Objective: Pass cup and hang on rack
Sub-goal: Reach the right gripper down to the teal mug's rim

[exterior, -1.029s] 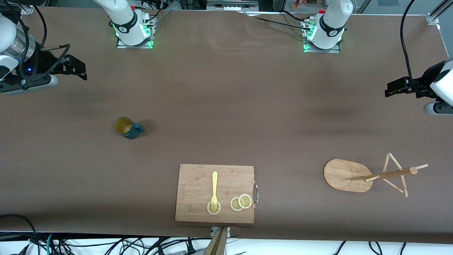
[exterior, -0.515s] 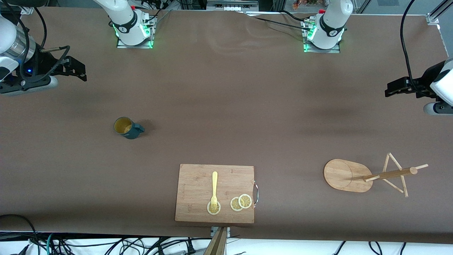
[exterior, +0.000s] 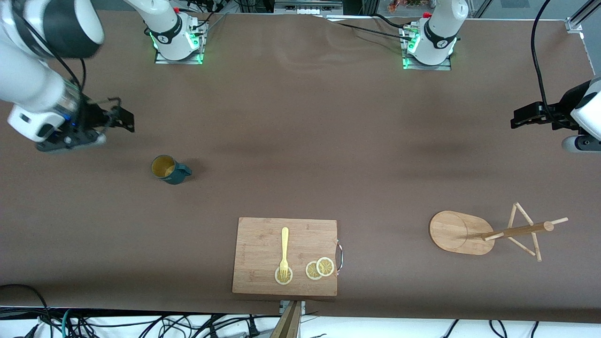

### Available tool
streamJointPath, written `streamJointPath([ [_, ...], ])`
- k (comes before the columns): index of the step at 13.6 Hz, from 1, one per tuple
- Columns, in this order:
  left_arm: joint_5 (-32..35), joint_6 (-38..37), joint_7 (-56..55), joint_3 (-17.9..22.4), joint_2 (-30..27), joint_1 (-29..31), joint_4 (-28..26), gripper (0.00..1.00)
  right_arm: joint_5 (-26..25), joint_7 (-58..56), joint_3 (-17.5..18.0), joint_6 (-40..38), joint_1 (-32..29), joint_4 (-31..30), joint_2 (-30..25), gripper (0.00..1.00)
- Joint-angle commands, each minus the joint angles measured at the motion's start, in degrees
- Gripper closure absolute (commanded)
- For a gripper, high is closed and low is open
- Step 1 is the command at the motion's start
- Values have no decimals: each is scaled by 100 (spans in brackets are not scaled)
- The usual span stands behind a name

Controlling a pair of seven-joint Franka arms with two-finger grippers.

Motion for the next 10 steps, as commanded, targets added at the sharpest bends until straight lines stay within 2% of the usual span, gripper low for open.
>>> streamJointPath([
  [1,121,33,-34,-10,-9,-28,9,0,-72,59,21,924,-37,-464,477,0],
  [4,121,33,-34,-10,-9,-28,9,0,-54,68,21,1322,-37,-481,962,1],
  [10,121,33,-34,-10,-9,-28,9,0,-37,68,-58,1911,-46,-543,1402,1],
])
